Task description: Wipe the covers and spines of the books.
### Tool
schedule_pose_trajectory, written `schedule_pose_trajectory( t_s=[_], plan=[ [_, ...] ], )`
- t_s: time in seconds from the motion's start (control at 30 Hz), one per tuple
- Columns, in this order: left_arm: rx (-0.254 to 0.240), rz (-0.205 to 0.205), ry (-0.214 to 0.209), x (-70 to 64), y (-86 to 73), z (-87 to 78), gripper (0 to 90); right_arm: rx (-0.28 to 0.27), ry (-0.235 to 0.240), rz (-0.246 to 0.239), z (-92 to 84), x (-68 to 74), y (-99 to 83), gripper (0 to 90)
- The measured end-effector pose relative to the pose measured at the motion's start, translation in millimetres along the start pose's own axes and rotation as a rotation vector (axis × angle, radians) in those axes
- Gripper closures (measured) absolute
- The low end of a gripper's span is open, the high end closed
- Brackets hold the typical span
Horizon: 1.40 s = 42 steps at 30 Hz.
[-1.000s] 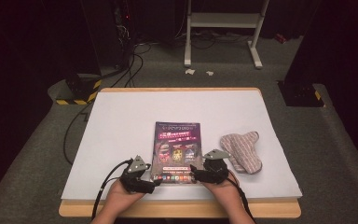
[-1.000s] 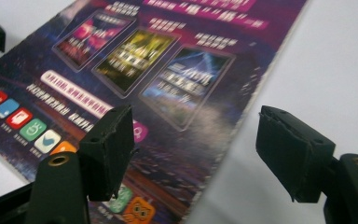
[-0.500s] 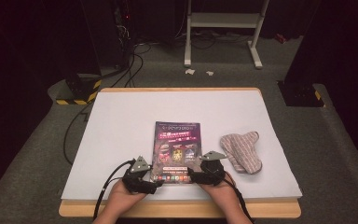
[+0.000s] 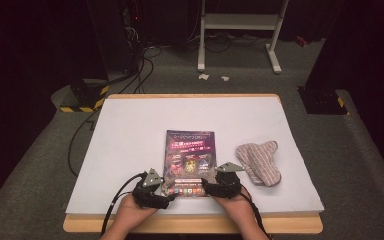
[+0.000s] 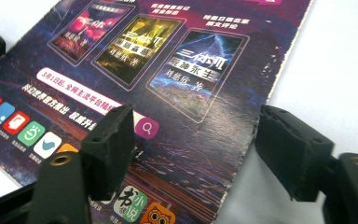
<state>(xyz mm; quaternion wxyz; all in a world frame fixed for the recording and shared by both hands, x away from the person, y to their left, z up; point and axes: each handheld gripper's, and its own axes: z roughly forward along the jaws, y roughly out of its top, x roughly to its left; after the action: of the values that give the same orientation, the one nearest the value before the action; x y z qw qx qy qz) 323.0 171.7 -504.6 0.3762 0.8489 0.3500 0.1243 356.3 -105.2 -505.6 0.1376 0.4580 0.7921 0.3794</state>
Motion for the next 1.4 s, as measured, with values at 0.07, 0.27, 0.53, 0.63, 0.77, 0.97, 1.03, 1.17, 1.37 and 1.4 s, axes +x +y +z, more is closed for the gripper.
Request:
schedule_pose_trajectory(
  t_s=[0.07,0.27,0.53,0.63,0.77,0.97,1.03,1.17,1.37,1.4],
  plan=[
    [-0.002,-0.003,-0.001,0.0,-0.2,0.0,23.1,-0.010,0.023,0.034,-1.0,-4.1,0.0,32.8],
    [-0.007,-0.004,-0.002,0.0,-1.2,-0.4,23.5,-0.021,0.020,0.051,-2.9,-4.0,1.0,35.5],
    [-0.003,0.001,-0.003,0.8,-1.0,-0.8,23.7,-0.061,0.020,0.045,-8.9,-2.1,2.1,37.5],
    [-0.003,-0.002,-0.003,0.3,-1.2,-0.8,23.8,-0.093,0.029,0.046,-13.7,-0.4,4.6,38.2],
    [-0.002,0.002,-0.002,1.2,-1.1,-1.2,23.9,-0.134,0.029,0.022,-18.6,5.1,7.2,37.1],
    [-0.009,-0.014,-0.003,1.3,-1.9,-1.5,24.1,-0.174,0.055,0.022,-24.6,10.7,10.5,37.3],
    [-0.011,-0.018,-0.003,1.4,-2.5,-1.8,24.2,-0.191,0.060,0.005,-25.9,15.5,11.7,37.4],
    [-0.012,-0.021,-0.008,2.3,-3.4,-2.7,24.4,-0.221,0.099,-0.021,-28.6,27.7,15.4,37.7],
    [-0.016,-0.007,-0.007,-1.0,-4.1,-2.5,26.0,-0.193,0.131,-0.060,-23.9,44.0,16.1,34.8],
    [-0.015,-0.005,-0.005,-1.9,-3.9,-2.5,26.0,-0.195,0.102,-0.078,-22.7,47.3,14.7,34.5]
  ],
)
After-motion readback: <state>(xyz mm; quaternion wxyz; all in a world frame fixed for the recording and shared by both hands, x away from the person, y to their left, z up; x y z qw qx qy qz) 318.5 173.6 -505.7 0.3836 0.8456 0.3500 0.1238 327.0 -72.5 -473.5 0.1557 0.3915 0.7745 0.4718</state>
